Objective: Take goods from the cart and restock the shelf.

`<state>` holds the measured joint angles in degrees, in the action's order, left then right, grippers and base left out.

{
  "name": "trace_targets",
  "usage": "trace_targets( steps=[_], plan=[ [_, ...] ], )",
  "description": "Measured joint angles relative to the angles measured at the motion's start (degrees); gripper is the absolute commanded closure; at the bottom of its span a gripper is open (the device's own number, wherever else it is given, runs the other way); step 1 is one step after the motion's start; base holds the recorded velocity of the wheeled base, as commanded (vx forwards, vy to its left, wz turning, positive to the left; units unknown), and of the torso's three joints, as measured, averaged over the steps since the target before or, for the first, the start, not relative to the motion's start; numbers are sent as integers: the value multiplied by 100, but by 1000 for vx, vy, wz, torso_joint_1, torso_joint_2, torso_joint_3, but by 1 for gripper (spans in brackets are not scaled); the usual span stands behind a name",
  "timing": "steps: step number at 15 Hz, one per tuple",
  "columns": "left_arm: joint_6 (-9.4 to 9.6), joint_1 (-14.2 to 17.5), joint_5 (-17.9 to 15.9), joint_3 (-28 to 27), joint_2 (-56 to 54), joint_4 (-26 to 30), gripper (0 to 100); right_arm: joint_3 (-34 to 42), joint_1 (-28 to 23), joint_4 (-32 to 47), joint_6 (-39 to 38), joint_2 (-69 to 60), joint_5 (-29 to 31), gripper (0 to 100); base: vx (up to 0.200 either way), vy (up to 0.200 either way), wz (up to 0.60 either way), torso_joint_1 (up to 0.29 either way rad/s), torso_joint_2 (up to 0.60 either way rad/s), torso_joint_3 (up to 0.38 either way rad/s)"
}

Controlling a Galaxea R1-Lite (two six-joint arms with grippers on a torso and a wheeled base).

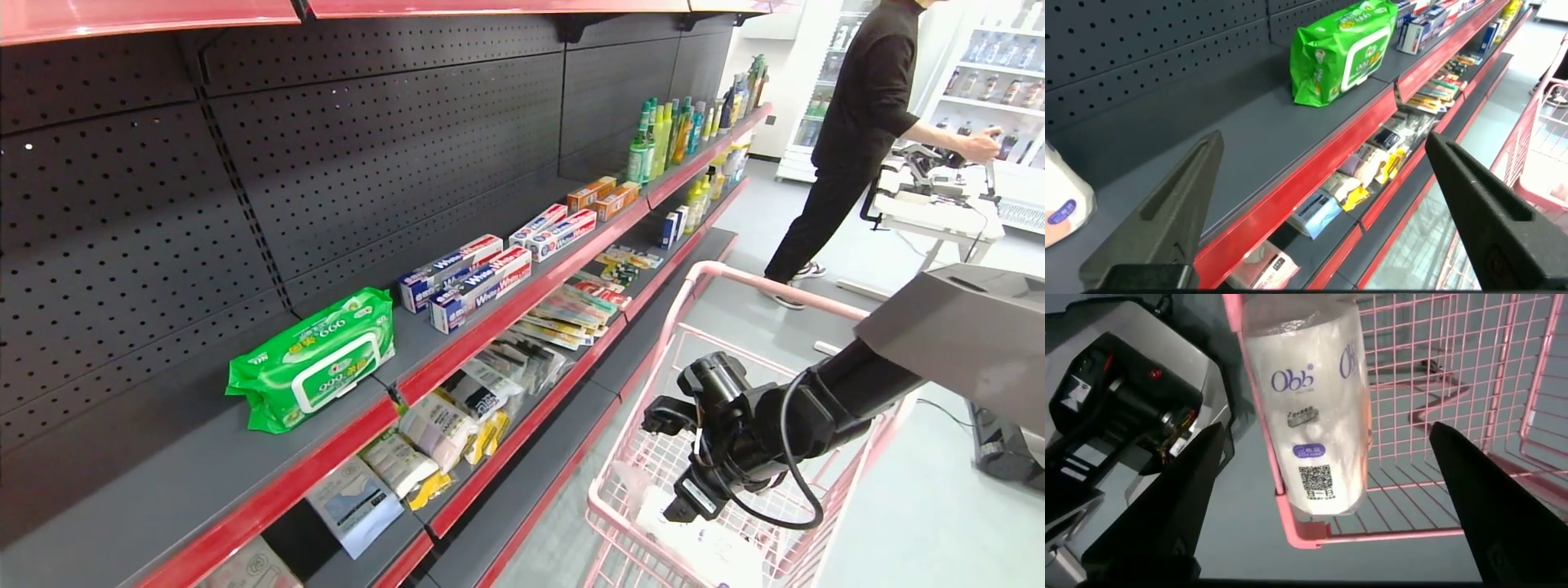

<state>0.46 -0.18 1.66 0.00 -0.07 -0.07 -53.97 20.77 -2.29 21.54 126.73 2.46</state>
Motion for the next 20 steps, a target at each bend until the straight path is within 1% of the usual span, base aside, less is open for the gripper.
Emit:
trace_targets(
  steps=[7,13,17,20],
  plan=[
    [5,0,0,0,0,0,0,193,78,9,-55,-176,-1,0,0,0,0,-134,289,154],
    [0,0,-2,0,0,-2,0,369,9,29,194,-282,-15,0,0,0,0,-146,326,177],
    [0,0,-2,0,0,0,0,308,-24,29,372,-269,2,0,0,0,0,-15,39,23],
    [2,0,-2,0,0,-4,0,218,-138,27,642,-223,2,0,0,0,0,-40,87,48]
  ],
)
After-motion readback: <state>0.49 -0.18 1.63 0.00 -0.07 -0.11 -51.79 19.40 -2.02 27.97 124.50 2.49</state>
